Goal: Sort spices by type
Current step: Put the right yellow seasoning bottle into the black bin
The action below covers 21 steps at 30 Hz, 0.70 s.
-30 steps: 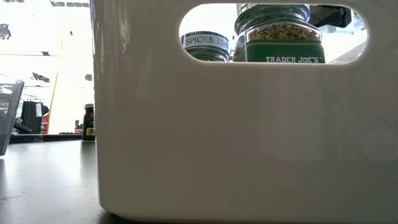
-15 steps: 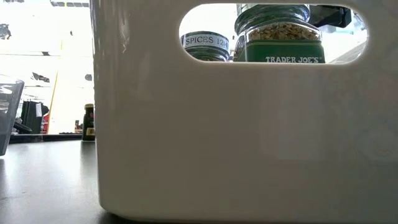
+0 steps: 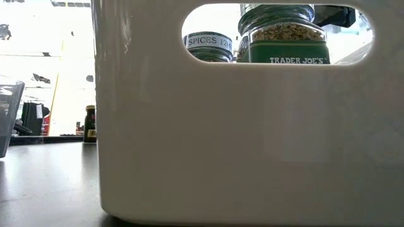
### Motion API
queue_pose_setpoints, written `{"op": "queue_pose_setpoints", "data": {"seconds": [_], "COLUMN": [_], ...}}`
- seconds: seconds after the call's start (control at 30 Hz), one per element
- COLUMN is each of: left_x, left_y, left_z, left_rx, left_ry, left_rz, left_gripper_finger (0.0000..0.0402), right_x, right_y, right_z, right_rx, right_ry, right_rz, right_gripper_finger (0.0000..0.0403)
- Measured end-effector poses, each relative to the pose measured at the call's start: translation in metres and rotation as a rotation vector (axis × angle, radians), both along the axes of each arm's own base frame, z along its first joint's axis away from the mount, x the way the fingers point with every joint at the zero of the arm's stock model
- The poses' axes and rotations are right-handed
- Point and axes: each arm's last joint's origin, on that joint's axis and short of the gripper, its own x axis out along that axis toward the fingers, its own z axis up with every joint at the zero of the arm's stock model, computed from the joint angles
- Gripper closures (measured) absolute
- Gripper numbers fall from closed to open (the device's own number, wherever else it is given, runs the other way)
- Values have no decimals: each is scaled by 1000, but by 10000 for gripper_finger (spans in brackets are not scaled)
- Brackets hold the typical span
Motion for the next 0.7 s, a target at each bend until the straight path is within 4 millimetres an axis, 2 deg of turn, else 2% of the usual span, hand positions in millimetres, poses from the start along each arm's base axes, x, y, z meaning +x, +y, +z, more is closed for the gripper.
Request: {"op": "queue_pose_setpoints", "data": {"seconds": [0.27,0.7], "left_x": [0,0], "left_y": [0,0], "left_z": [0,0], "left_rx": [-26,-13], "left_ry": [4,5], "left_rz": [65,32], "left_gripper_finger": [173,168], "right_x": [0,0], "right_y": [0,0], "right_z": [0,0], "right_rx": [0,0], "right_ry": [0,0], "right_rz": [0,0], "right_gripper_finger": [29,29]}}
